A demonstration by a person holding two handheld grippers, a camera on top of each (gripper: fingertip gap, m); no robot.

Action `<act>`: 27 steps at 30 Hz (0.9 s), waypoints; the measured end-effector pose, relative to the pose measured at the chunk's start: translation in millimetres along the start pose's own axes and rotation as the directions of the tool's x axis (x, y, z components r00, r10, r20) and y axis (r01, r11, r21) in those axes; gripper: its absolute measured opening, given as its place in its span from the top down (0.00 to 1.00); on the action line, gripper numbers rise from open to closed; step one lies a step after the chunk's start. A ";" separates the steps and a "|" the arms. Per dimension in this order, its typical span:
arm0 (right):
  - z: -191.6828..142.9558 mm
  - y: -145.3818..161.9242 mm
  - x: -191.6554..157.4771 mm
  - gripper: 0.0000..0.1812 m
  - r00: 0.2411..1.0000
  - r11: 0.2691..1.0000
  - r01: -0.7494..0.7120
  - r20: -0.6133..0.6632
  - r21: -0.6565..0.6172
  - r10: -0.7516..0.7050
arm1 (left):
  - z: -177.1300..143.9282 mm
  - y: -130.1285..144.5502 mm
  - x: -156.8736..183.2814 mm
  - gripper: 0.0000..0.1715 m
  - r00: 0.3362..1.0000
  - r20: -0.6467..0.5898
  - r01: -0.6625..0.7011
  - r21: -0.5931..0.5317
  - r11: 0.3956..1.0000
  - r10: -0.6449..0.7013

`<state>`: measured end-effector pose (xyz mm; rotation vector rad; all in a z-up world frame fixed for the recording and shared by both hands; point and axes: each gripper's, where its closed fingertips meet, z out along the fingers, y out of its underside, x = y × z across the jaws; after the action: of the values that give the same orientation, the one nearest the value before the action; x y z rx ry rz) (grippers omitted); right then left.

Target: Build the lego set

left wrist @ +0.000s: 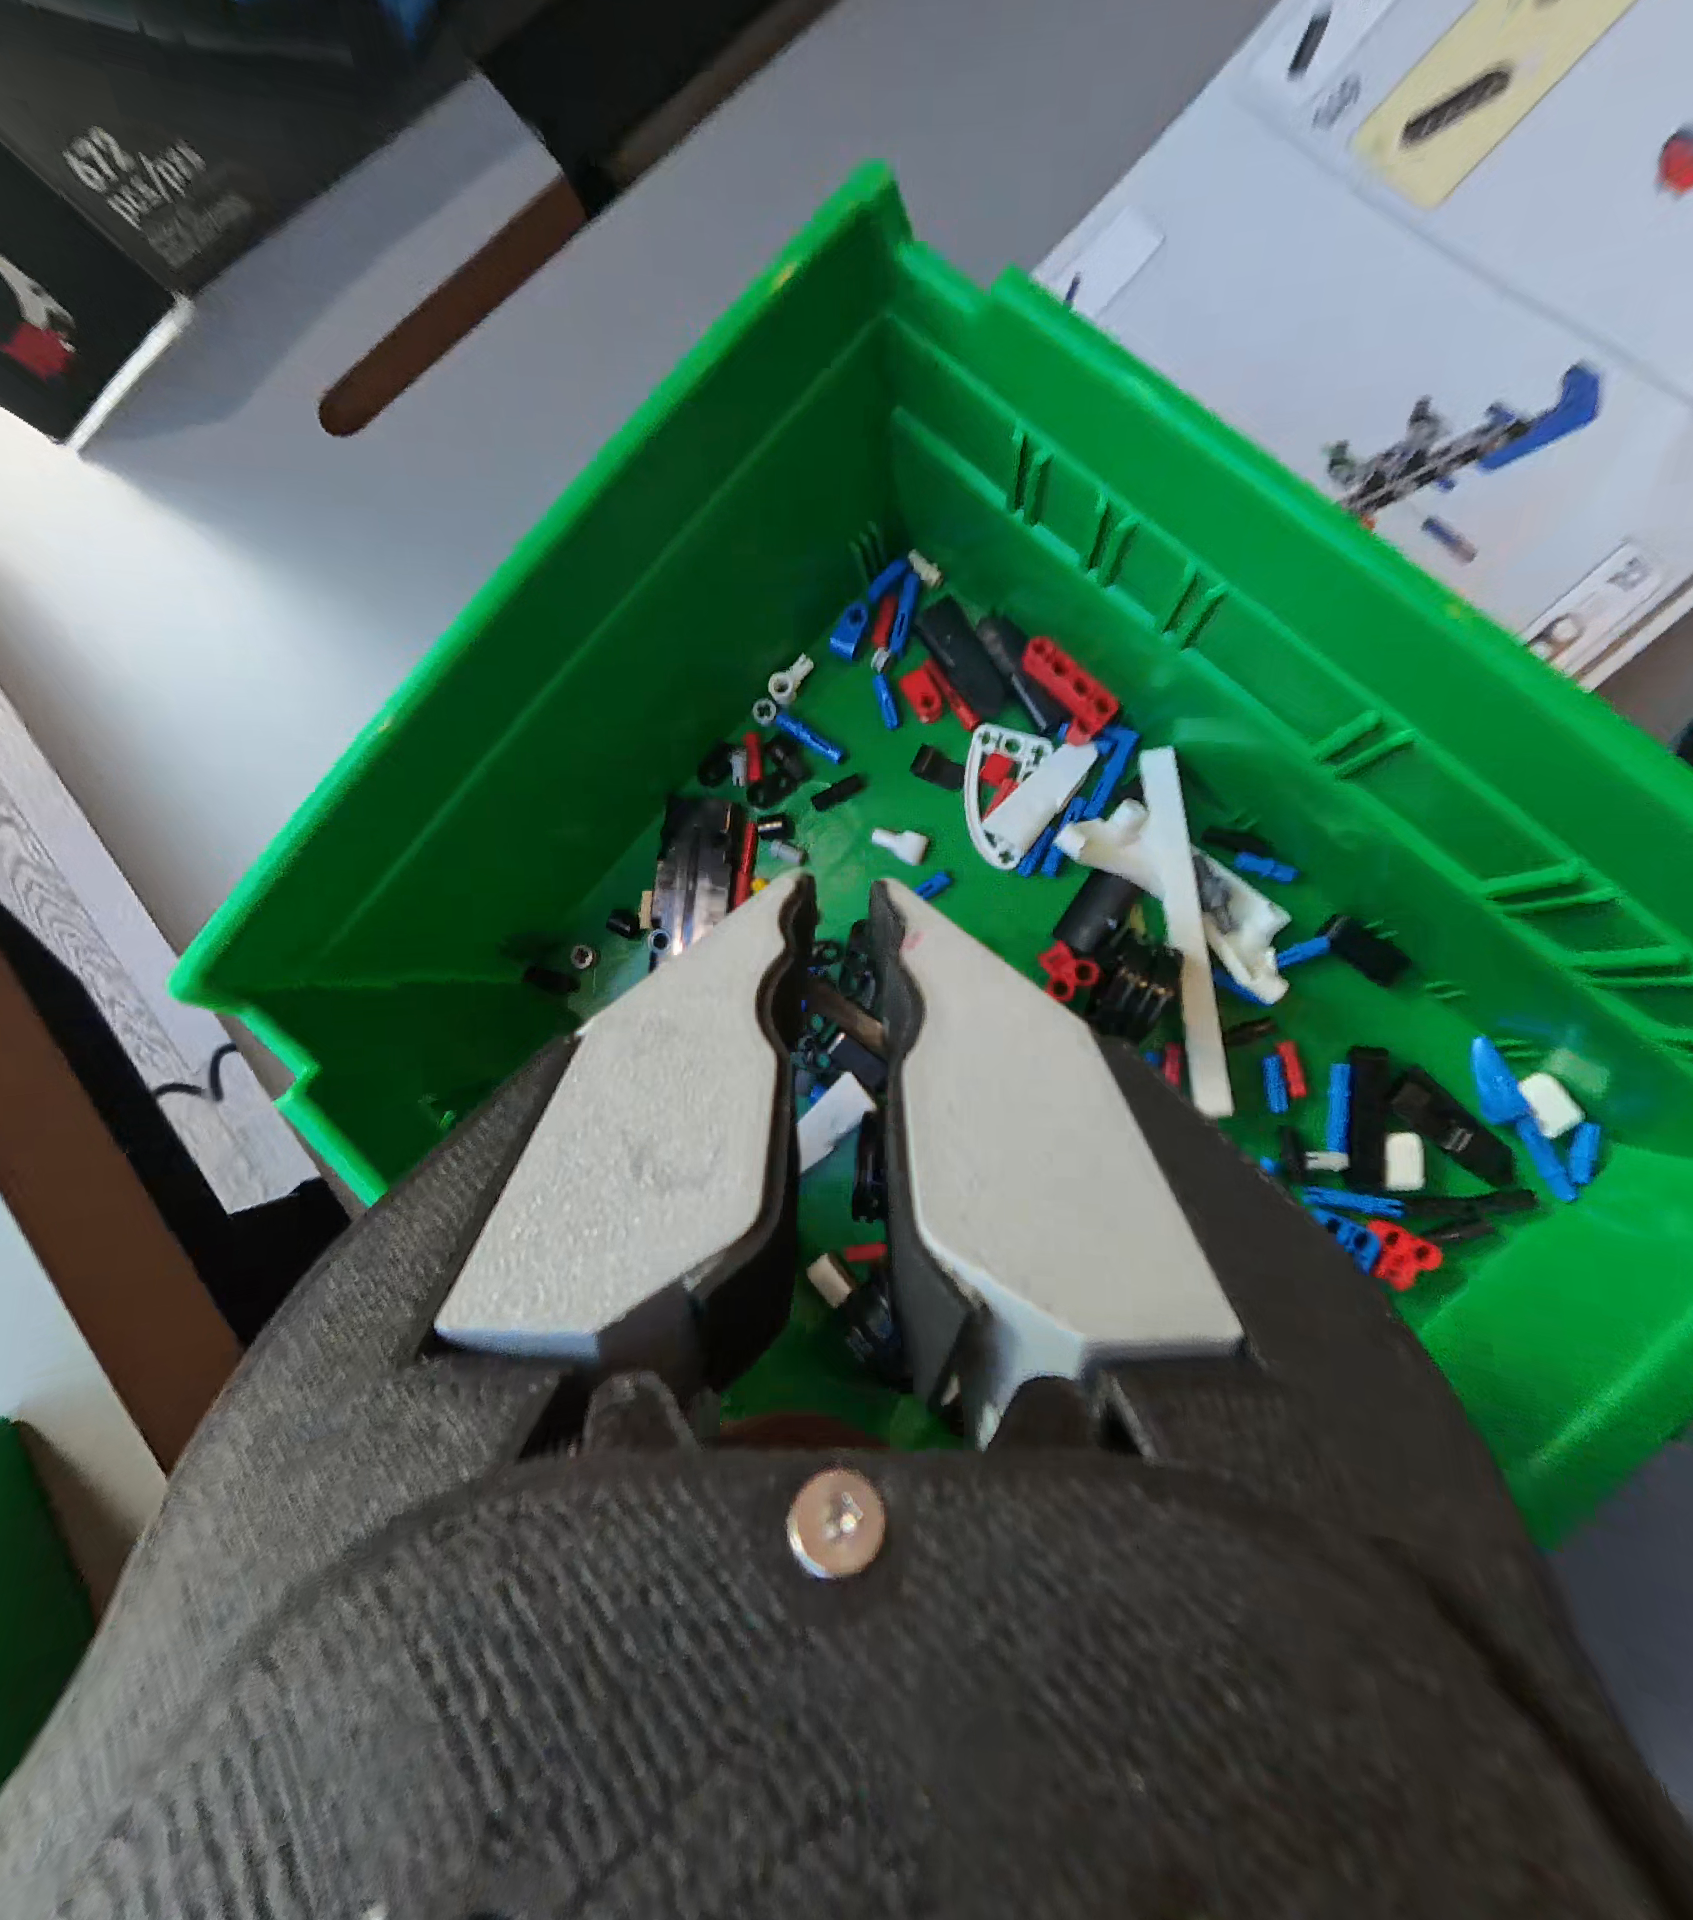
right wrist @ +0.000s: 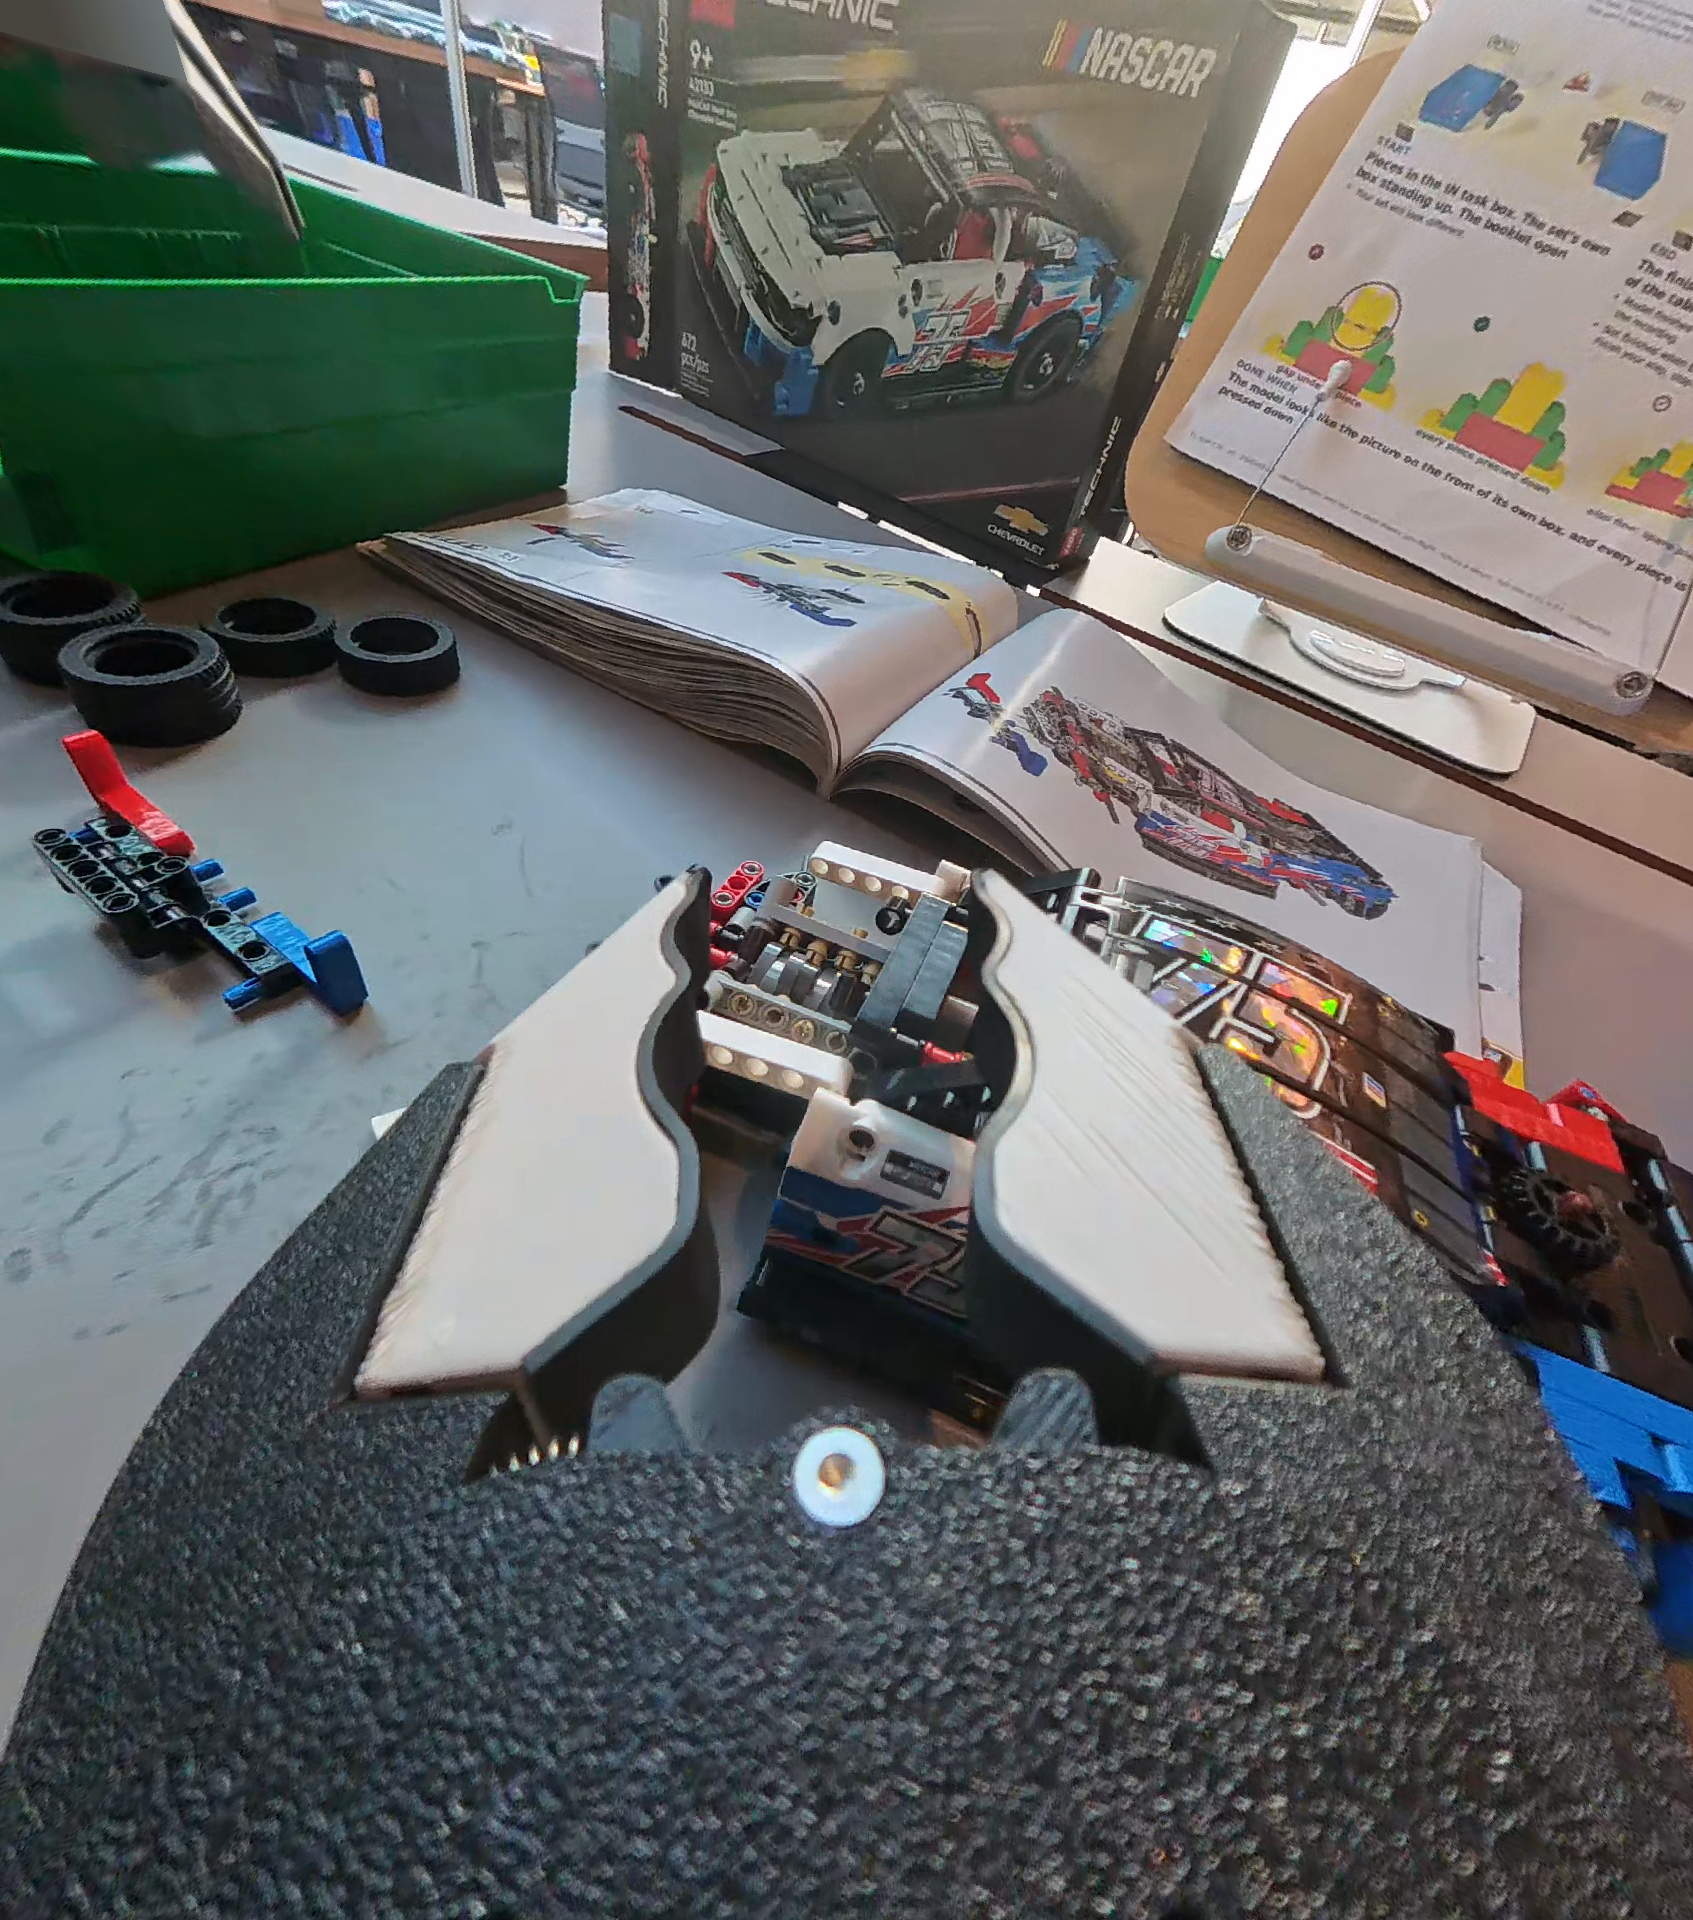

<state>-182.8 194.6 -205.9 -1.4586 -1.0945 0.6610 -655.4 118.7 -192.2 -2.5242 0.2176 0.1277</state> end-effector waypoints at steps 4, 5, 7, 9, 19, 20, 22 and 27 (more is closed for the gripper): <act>1.3 1.7 -0.6 0.75 1.000 1.000 0.012 -0.003 -0.013 -0.012 | 33.9 14.3 -1.4 0.96 0.995 -0.042 -0.095 -0.200 0.975 0.088; 1.9 2.5 -1.0 0.75 1.000 1.000 0.016 -0.003 -0.019 -0.016 | 42.3 18.2 -4.8 0.97 0.995 -0.043 -0.099 -0.255 0.962 0.091; 2.1 2.9 -2.0 0.75 1.000 0.999 0.027 -0.004 -0.022 -0.027 | 57.6 25.1 -5.9 0.96 0.994 -0.085 -0.088 -0.341 0.936 0.062; 1.2 1.8 -2.6 0.76 0.999 0.999 0.033 -0.004 -0.013 -0.033 | 67.8 30.0 -8.3 0.93 0.992 -0.116 -0.085 -0.395 0.915 0.042; -4.1 -3.9 -1.6 0.77 1.000 0.999 0.000 0.017 0.037 -0.001 | 87.1 40.9 -16.7 0.94 0.991 -0.119 0.001 -0.469 0.883 -0.064; -4.8 -4.6 -1.6 0.78 1.000 0.999 -0.001 0.019 0.043 0.001 | 87.1 41.0 -16.9 0.94 0.991 -0.118 -0.003 -0.473 0.881 -0.060; -5.7 -5.5 -2.0 0.78 1.000 0.999 0.000 0.022 0.050 -0.001 | 87.3 41.1 -17.6 0.95 0.992 -0.117 -0.009 -0.479 0.878 -0.054; -6.2 -6.0 -5.9 0.80 0.999 0.998 0.024 0.030 0.055 -0.025 | 82.6 46.6 -18.3 0.96 0.992 -0.120 -0.038 -0.500 0.865 -0.026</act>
<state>-181.3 186.2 -200.0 -1.3908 -1.1082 0.6927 -685.5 130.7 -283.3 -3.0591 0.2691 0.0303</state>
